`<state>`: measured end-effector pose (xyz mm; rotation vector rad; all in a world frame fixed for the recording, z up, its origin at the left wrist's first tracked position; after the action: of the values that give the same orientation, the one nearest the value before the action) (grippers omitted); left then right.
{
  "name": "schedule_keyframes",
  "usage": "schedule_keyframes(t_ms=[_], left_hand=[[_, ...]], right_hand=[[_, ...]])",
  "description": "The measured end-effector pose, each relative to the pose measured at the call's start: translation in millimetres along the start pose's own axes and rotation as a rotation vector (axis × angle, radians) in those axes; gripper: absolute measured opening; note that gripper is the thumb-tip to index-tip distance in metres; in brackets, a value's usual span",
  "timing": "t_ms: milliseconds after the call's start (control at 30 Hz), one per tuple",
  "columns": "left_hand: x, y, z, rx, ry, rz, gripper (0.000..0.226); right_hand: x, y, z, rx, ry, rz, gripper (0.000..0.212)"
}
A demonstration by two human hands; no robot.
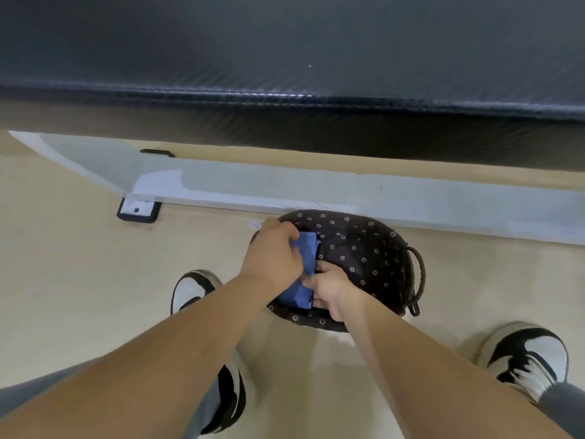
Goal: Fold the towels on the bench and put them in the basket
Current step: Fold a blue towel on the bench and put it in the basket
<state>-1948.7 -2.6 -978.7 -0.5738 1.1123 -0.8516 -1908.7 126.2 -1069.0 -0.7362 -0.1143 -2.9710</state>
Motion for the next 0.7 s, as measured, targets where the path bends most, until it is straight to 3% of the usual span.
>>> schedule_keyframes(t_ms=[100, 200, 300, 400, 500, 700], left_hand=[[0.2, 32.0, 4.3, 0.231, 0.102, -0.256, 0.032], [3.3, 45.7, 8.0, 0.344, 0.122, -0.433, 0.046], [9.3, 54.0, 5.6, 0.384, 0.13, -0.462, 0.06], [13.3, 64.7, -0.4, 0.395, 0.128, -0.508, 0.068], [23.0, 77.8, -1.3, 0.382, 0.134, -0.583, 0.085], [20.0, 75.2, 1.2, 0.419, 0.174, -0.643, 0.093]], right_hand=[[6.0, 3.0, -2.2, -0.04, -0.033, 0.135, 0.026], [12.1, 2.6, -3.0, -0.04, -0.075, 0.293, 0.028], [5.2, -5.9, -2.4, 0.01, -0.021, 0.126, 0.035], [1.8, -25.7, -2.7, -0.066, -0.051, 0.044, 0.031], [4.7, -43.9, 0.0, -0.111, -0.065, 0.107, 0.012], [20.9, -57.3, 22.2, -0.108, -0.071, 0.2, 0.014]])
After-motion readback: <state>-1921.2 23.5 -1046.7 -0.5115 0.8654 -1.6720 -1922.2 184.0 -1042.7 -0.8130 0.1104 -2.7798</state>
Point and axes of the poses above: each hand's wrist, its own z-axis away from the middle knuckle, its own y-axis out of the palm, x = y × z, the point moved 4 cm from there along -z, towards the middle knuckle, and after that the axes turned 1 degree about x, right-handed, at the moved point
